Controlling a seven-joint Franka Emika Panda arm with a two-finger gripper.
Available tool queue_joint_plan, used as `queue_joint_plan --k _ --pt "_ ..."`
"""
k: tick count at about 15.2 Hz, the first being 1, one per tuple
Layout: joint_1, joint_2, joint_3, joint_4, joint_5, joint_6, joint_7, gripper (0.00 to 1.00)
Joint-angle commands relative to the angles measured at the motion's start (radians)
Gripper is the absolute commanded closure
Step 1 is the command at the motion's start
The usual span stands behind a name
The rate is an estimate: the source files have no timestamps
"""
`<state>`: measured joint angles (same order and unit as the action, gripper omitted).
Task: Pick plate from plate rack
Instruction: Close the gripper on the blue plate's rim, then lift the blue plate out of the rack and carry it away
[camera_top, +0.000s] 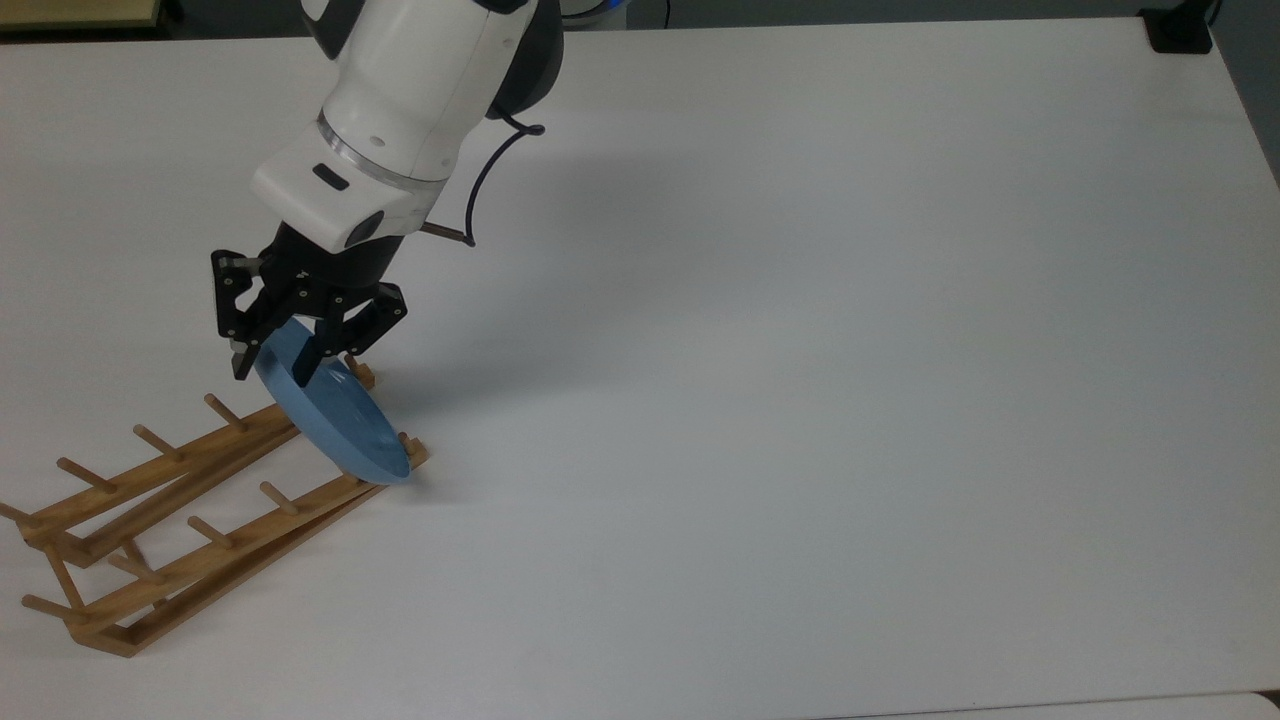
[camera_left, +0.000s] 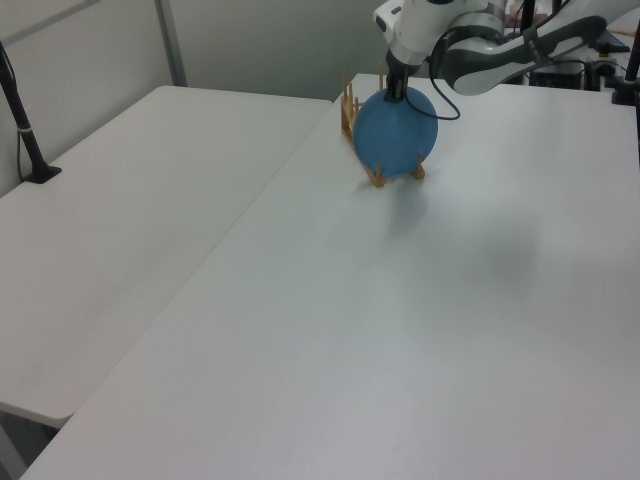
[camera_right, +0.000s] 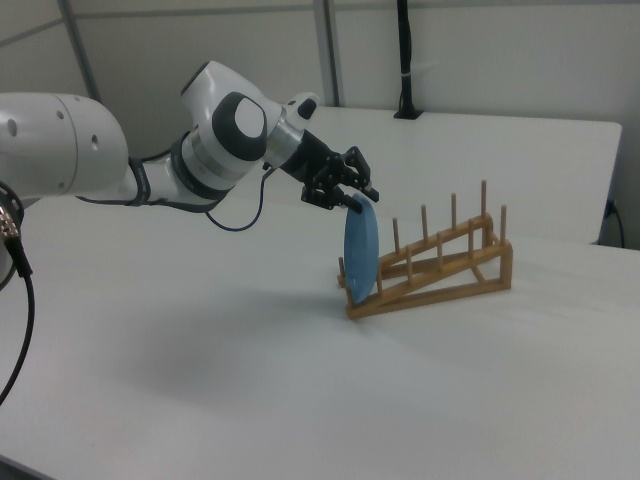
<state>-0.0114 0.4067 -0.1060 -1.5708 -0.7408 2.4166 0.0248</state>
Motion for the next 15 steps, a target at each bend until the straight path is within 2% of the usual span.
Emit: queue_joint_plan --k 1,2,12,15 --pt "0.008 0.003 -0.015 0.012 -0.028 0.019 -0.019 0.96" --pt "0.008 0.001 -0.015 0.012 -0.029 0.019 -0.02 1.0" --pt "0.005 -0.031 -0.017 0.017 -0.029 0.019 -0.137 1.0" --pt "0.004 -0.061 -0.024 0.063 -0.016 0.018 -0.132 1.0"
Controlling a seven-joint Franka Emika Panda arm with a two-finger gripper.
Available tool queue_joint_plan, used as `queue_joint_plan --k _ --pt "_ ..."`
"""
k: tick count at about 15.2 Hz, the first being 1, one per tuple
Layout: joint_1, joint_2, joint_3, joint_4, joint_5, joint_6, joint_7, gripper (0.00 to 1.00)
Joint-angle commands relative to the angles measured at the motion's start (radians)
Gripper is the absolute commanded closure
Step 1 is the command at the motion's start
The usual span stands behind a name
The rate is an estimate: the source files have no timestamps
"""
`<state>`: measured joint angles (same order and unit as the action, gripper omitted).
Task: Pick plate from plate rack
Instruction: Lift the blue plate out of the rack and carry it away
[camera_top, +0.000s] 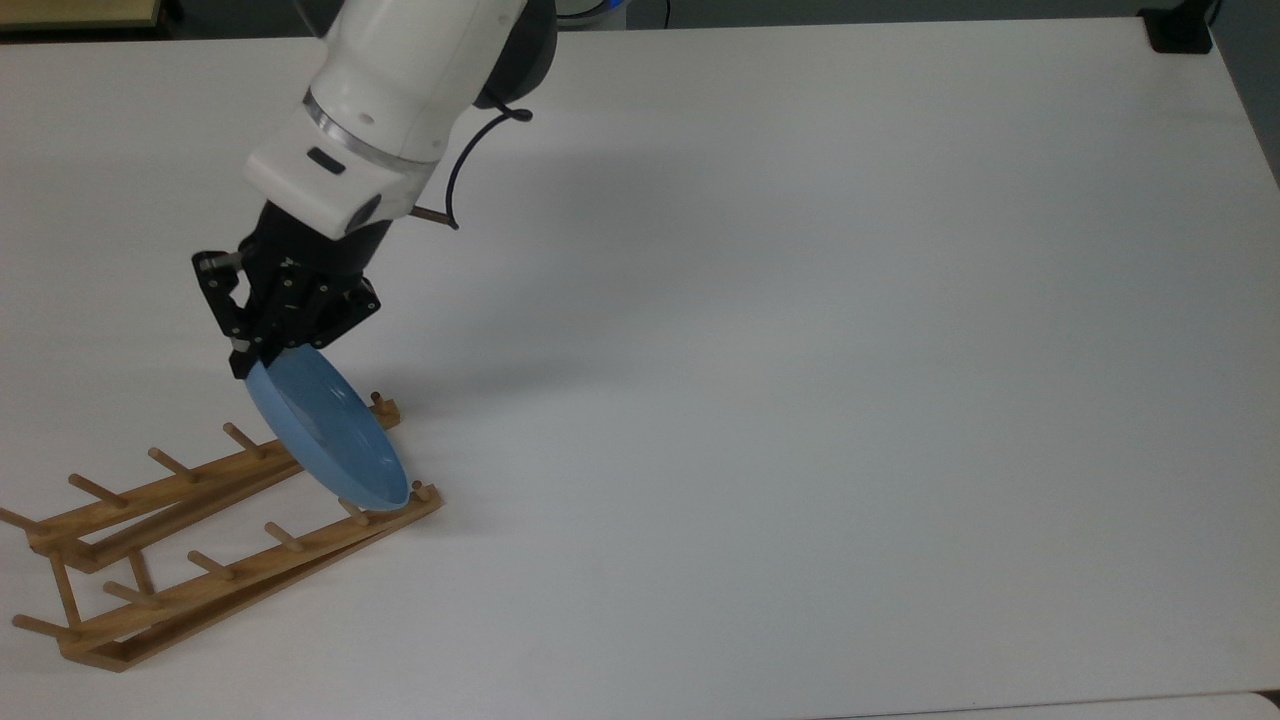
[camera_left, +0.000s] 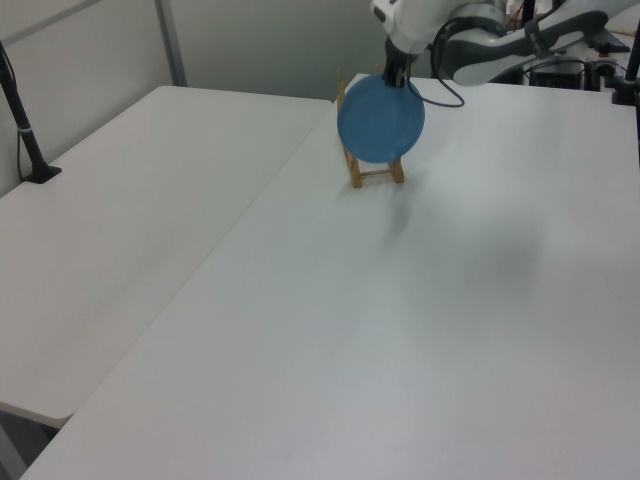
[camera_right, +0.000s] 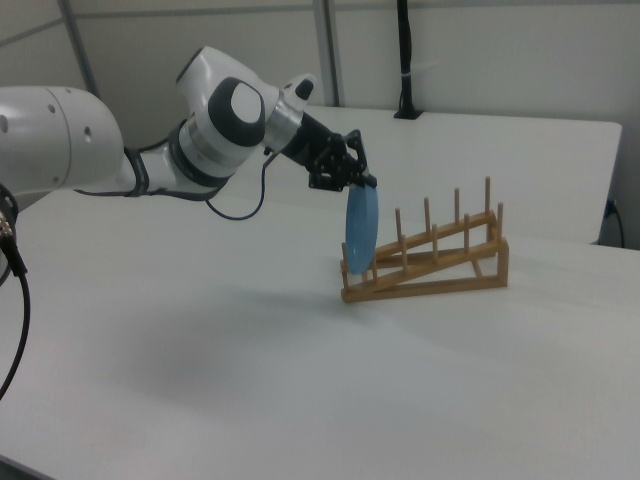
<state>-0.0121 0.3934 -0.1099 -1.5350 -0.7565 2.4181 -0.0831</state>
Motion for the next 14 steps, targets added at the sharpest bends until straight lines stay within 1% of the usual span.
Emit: queue_joint_plan --k 1,2,3,6,7,9,10,11,13,14 --pt "0.004 -0.059 -0.019 0.027 0.008 0.016 -0.018 1.0" --pt "0.004 -0.077 -0.017 0.026 0.037 0.015 -0.017 1.0" --pt "0.004 -0.091 -0.013 0.024 0.099 0.012 -0.017 1.0" --pt "0.018 -0.126 -0.002 0.024 0.323 -0.01 -0.007 1.0" --pt "0.023 -0.14 0.001 0.027 0.407 -0.043 0.006 1.0" --pt "0.03 -0.157 0.016 0.029 0.576 -0.158 0.02 1.0" --pt "0.055 -0.163 0.018 0.027 0.656 -0.212 0.02 1.0" --pt "0.09 -0.165 0.006 0.024 0.736 -0.271 0.022 1.0" --pt "0.107 -0.163 0.004 0.009 0.888 -0.432 0.035 1.0" --pt "0.11 -0.163 0.004 -0.013 0.933 -0.492 0.048 1.0"
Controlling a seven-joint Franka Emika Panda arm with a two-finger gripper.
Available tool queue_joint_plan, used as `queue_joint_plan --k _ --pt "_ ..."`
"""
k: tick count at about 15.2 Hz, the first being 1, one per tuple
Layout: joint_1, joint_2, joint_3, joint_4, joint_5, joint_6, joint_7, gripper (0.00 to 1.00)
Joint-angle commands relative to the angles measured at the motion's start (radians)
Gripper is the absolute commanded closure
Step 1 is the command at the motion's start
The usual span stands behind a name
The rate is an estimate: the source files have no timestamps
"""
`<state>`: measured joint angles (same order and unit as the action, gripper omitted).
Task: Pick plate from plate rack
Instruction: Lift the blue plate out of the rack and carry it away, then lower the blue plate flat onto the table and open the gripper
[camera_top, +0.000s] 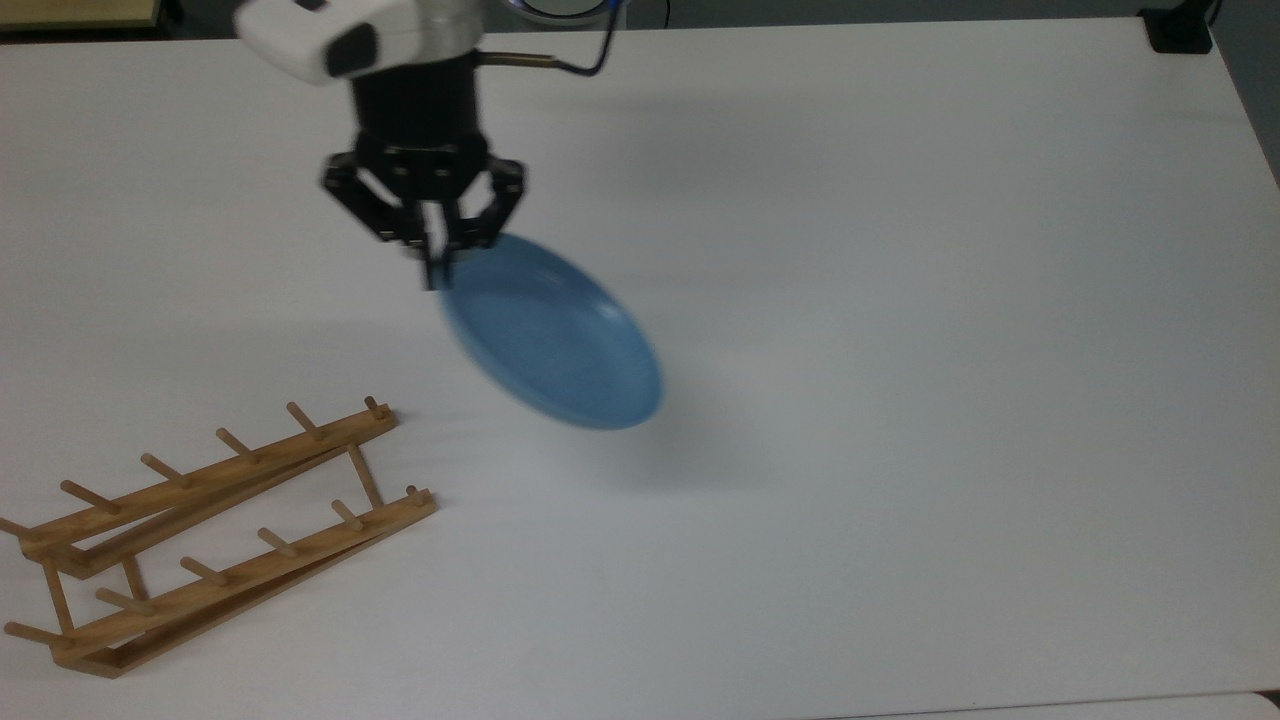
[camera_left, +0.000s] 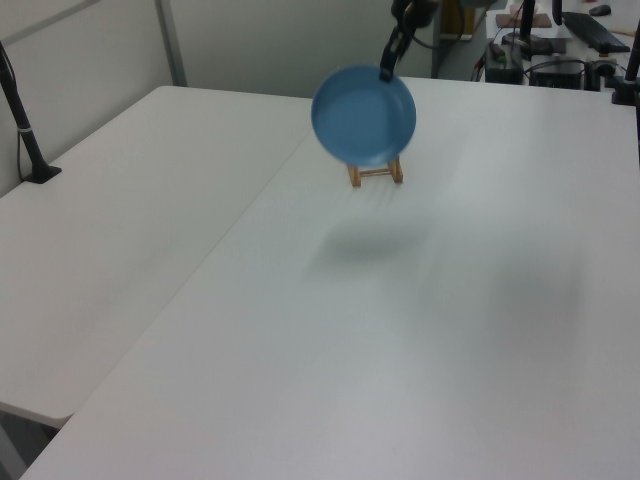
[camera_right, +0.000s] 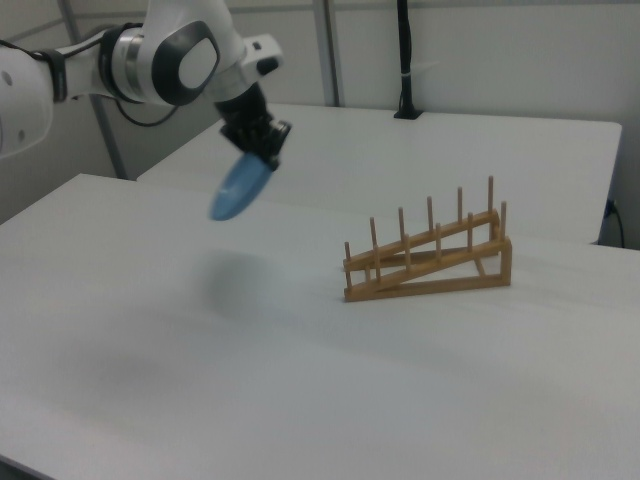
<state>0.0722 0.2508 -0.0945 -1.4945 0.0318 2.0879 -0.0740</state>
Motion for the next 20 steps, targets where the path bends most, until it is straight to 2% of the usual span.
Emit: queue_joint_plan --k 1,3,6,8,10,14,15,16,17,18,19,20 --pt "0.032 -0.019 -0.011 -0.073 0.173 -0.222 0.036 1.0" --pt "0.031 -0.01 -0.01 -0.111 0.206 -0.316 -0.005 1.0" --pt "0.028 0.005 -0.011 -0.179 0.211 -0.387 -0.134 1.0" --pt "0.017 0.01 -0.011 -0.219 0.195 -0.396 -0.208 1.0" --pt "0.014 0.01 -0.025 -0.265 0.151 -0.388 -0.259 1.0" --pt "0.005 0.044 -0.048 -0.271 0.116 -0.382 -0.308 1.0" --pt "0.005 0.05 -0.048 -0.273 0.09 -0.384 -0.319 0.91" --pt "0.003 0.065 -0.048 -0.273 0.053 -0.384 -0.319 0.65" --pt "0.0 0.07 -0.048 -0.273 0.034 -0.382 -0.322 0.59" --pt "-0.009 0.076 -0.048 -0.273 0.019 -0.382 -0.331 0.47" --pt "-0.011 0.081 -0.048 -0.273 0.008 -0.373 -0.333 0.31" --pt "-0.012 0.082 -0.048 -0.274 0.001 -0.361 -0.333 0.24"
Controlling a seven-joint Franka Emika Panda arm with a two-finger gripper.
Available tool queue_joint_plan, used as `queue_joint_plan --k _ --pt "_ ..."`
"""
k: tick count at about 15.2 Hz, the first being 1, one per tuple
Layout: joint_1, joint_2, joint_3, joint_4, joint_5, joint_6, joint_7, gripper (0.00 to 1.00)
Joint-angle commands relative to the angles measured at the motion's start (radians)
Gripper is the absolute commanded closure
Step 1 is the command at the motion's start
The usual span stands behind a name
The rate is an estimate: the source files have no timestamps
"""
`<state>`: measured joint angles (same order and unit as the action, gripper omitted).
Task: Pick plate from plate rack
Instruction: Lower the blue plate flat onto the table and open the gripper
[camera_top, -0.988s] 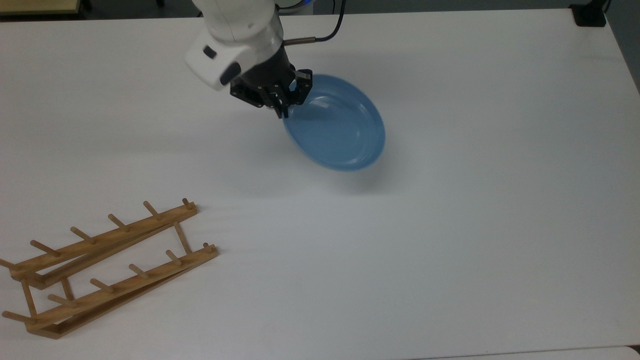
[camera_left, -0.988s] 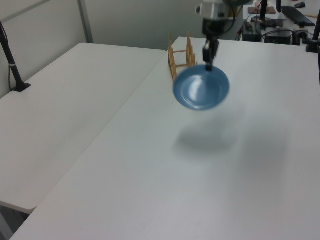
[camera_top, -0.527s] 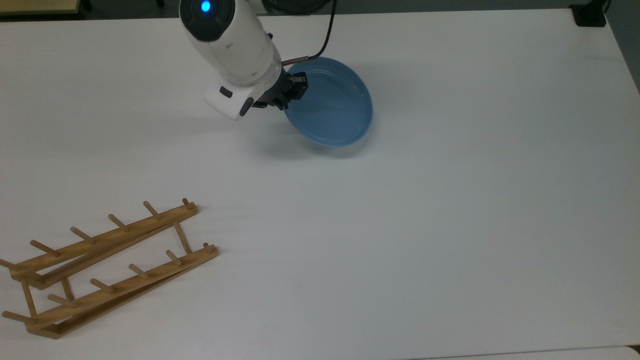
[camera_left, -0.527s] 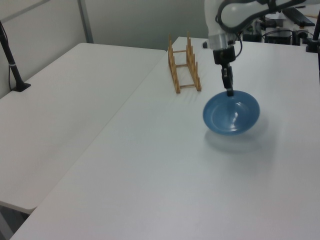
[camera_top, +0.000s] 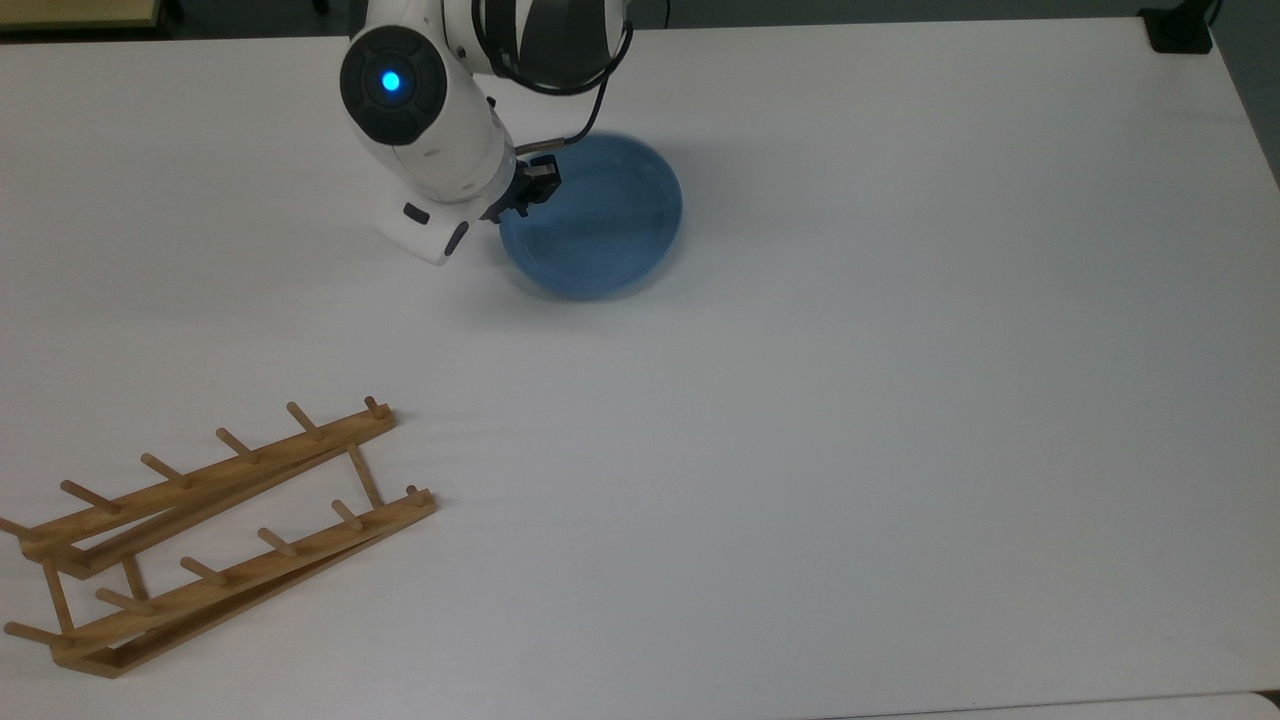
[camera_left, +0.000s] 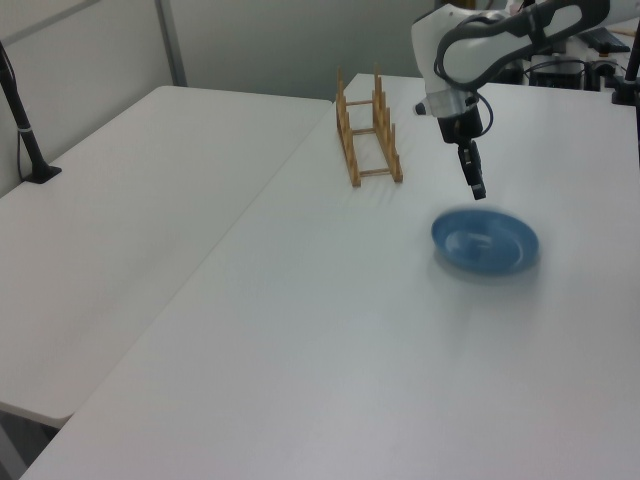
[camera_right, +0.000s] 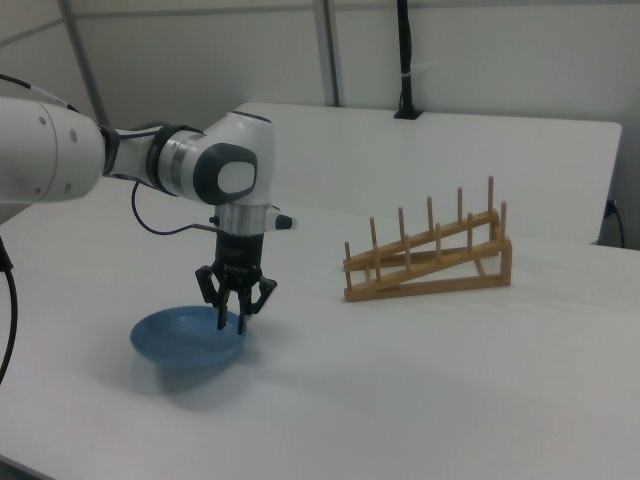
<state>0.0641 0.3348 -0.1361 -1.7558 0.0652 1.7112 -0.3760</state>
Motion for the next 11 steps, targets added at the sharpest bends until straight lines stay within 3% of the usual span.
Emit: queue_joint_plan --k 1,3,7,11 --pt "-0.004 0.004 -0.01 -0.014 -0.038 0.022 -0.031 0.21" --pt "-0.004 0.004 -0.011 -0.013 -0.048 0.022 -0.031 0.07" --pt "0.005 -0.032 -0.011 -0.004 -0.047 0.008 0.041 0.0" --pt "0.008 -0.088 0.006 0.01 -0.044 -0.01 0.146 0.0"
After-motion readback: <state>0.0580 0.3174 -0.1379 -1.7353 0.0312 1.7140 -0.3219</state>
